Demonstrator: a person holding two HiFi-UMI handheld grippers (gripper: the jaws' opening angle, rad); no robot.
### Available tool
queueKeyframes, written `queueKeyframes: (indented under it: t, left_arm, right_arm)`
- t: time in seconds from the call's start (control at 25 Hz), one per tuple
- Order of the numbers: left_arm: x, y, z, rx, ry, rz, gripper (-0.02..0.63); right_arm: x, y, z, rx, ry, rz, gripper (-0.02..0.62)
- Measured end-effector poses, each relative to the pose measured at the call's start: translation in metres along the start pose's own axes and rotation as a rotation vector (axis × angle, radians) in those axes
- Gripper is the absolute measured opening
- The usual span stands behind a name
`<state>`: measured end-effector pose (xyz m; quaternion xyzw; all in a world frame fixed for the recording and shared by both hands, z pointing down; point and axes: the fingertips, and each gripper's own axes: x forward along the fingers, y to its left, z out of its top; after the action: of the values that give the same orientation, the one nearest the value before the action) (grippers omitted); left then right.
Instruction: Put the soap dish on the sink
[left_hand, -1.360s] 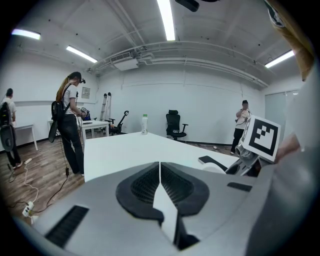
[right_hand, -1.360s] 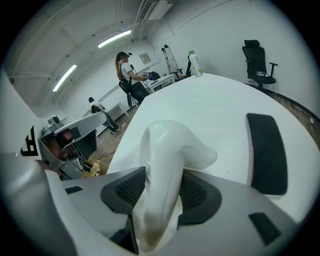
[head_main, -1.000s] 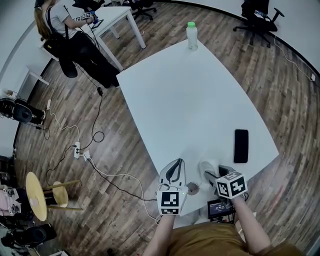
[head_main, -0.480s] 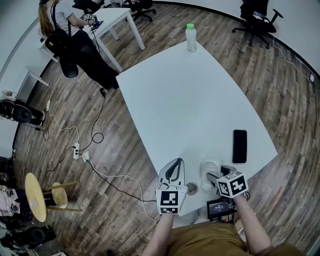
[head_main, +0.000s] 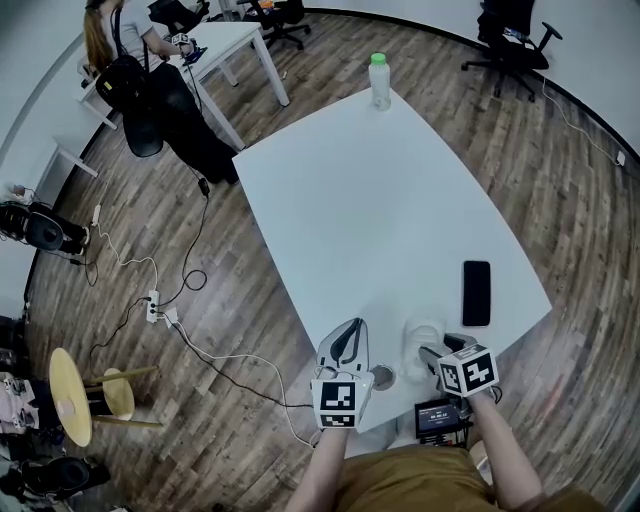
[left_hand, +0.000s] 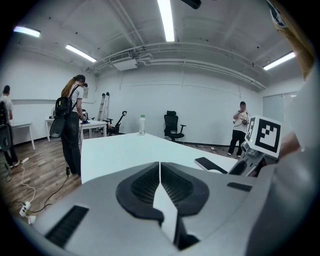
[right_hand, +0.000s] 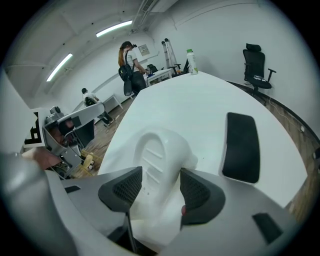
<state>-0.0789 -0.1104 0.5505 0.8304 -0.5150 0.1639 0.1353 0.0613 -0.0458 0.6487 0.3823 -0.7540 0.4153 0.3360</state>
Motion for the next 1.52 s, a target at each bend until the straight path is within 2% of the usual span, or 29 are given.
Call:
queueKeyframes:
  t: [0.56, 0.68, 0.84, 1.04, 1.28, 1.52]
  left_arm:
    - [-0.016, -0.008, 0.005, 0.007, -0.024, -0.01, 0.017]
    - [-0.022, -0.008, 0.008, 0.013, -0.033, -0.005, 0.017]
    - [-0.026, -0.009, 0.009, 0.016, -0.041, 0.002, 0.017]
    - [-0.031, -0.011, 0.012, 0.022, -0.05, 0.006, 0.017]
    - [-0.034, -0.009, 0.012, 0.019, -0.052, 0.011, 0.017]
    - [-0.035, -0.014, 0.01, 0.023, -0.042, 0.002, 0.017]
  right_arm:
    - [-0.021, -0.005, 0.003, 0.052, -0.089, -0.025, 0.224]
    - [-0.028, -0.004, 0.008, 0.059, -0.135, -0.042, 0.224]
    - [-0.037, -0.002, 0.02, 0.043, -0.217, -0.064, 0.222]
    - [-0.044, 0.001, 0.023, 0.027, -0.239, -0.07, 0.221]
    - [-0.044, 0.007, 0.021, 0.017, -0.246, -0.068, 0.127]
    - [-0.055, 0.005, 0.028, -0.028, -0.321, -0.147, 0.011]
